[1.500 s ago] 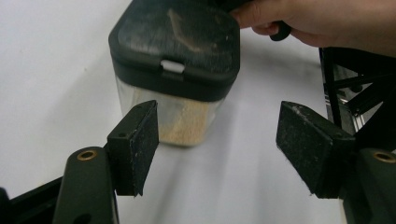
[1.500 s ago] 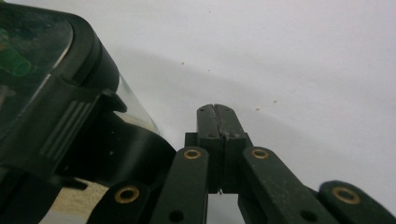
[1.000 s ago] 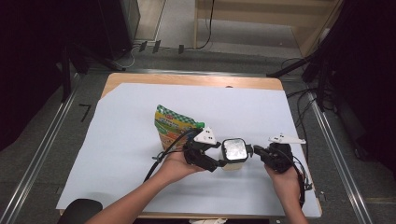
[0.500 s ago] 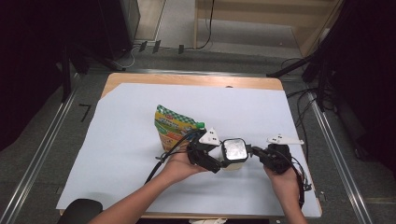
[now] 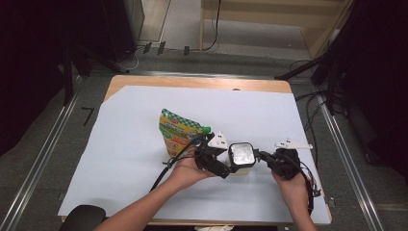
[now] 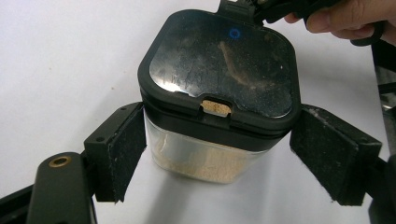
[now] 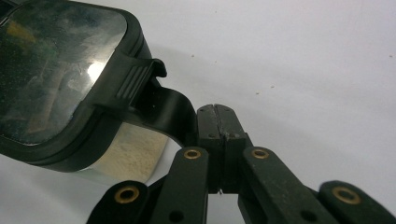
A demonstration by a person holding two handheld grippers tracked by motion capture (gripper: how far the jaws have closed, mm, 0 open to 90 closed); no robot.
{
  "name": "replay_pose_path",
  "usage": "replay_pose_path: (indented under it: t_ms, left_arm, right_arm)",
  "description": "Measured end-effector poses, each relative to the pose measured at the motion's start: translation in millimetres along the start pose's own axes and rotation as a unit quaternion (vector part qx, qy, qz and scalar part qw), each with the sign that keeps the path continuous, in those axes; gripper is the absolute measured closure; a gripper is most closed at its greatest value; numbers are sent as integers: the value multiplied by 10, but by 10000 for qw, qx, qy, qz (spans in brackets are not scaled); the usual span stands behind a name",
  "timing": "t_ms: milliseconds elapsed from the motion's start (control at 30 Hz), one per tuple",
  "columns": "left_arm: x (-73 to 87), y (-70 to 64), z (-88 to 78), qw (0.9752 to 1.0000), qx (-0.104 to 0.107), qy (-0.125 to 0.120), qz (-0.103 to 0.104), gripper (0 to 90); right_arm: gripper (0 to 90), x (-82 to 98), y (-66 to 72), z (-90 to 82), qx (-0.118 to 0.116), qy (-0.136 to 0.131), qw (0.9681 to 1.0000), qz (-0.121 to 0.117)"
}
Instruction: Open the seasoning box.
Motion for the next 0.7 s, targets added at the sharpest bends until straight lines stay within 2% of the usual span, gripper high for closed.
replay_pose_path:
  t_ms: [200, 367, 600, 700]
  left_arm:
    - [-21, -3, -8, 10000, -37, 2, 25, 199]
    - [-32, 4, -11, 10000, 2, -7, -58, 198]
    - [-69, 2, -23, 10000, -25, 30, 11, 196]
    - [-110, 6, -65, 9999, -70, -101, 102, 204]
  right_arm:
    - [900, 0, -1, 0, 9, -4, 10000, -6]
    - [900, 1, -3, 1, 15, 2, 10000, 5]
    - [900, 0, -9, 3, 36, 0, 10000, 13]
    - [900, -2, -3, 3, 16, -6, 10000, 12]
Point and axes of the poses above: each handheld gripper's, and its own axes: z roughly forward along the jaws, x roughly out of its underside, y roughly to its left, the point moved 5 cm from there along z, roughly forward along the jaws, and after that the axes turned 14 degrees about z, right-handed, at the moved point
